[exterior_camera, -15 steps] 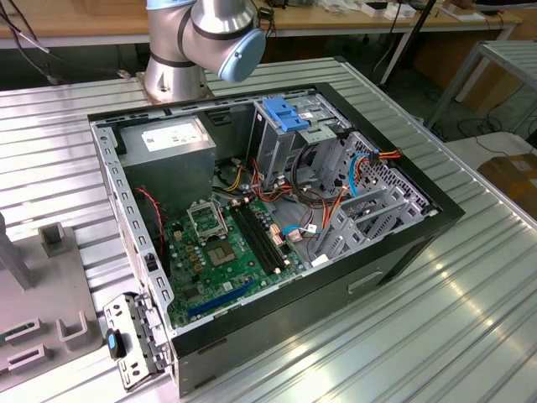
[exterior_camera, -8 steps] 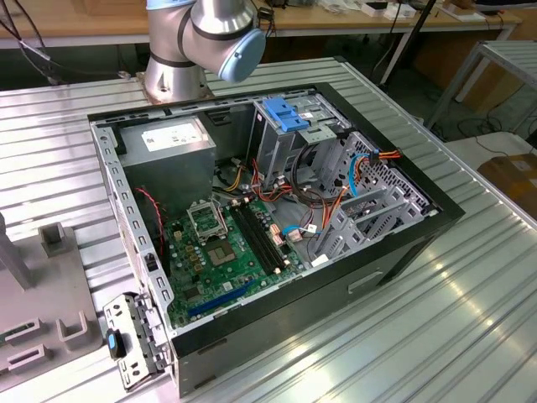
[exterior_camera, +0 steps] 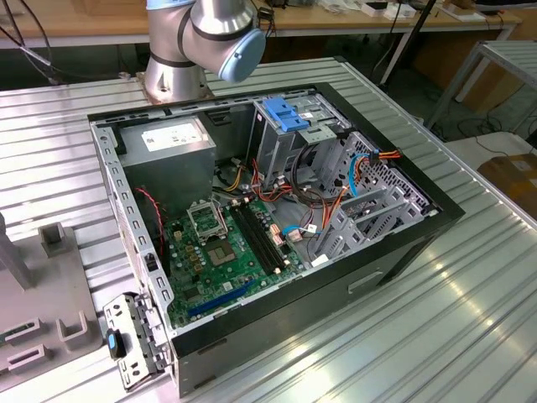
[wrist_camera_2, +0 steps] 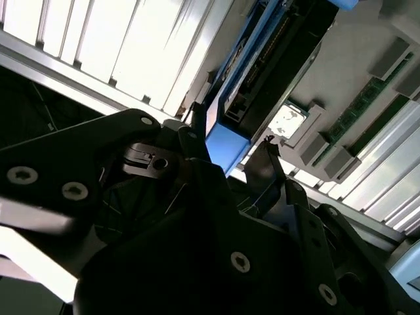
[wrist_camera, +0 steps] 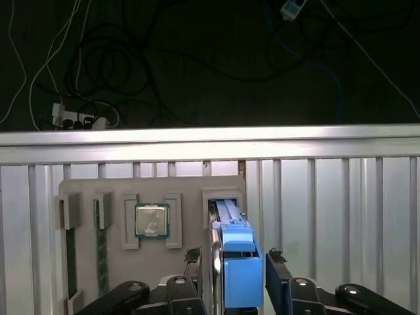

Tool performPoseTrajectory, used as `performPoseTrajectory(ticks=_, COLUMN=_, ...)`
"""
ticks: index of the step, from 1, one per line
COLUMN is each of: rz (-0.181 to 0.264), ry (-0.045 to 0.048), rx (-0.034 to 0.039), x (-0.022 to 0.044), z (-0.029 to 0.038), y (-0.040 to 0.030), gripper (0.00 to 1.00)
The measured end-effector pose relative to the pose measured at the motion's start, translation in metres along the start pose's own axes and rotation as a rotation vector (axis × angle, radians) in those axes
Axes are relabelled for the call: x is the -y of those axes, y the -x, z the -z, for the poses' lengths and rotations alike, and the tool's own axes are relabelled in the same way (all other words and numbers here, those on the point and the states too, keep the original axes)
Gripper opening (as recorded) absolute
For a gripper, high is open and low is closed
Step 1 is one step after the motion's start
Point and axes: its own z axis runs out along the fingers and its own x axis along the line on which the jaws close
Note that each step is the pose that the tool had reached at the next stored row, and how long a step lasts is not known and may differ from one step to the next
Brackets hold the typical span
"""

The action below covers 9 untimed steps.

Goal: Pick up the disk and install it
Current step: 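Pick up the disk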

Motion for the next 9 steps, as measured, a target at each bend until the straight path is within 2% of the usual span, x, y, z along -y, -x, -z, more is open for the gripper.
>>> performPoseTrajectory(ticks=4, rz=0.0, ry=0.0002, rx=0.0, x=-0.0002, z=-0.0088, y=-0.0003, gripper=0.51)
performPoseTrajectory(ticks=9, rz=0.0, ry=-0.0001, rx=0.0001, x=-0.0002, z=-0.0107, y=0.0011, gripper=0.51)
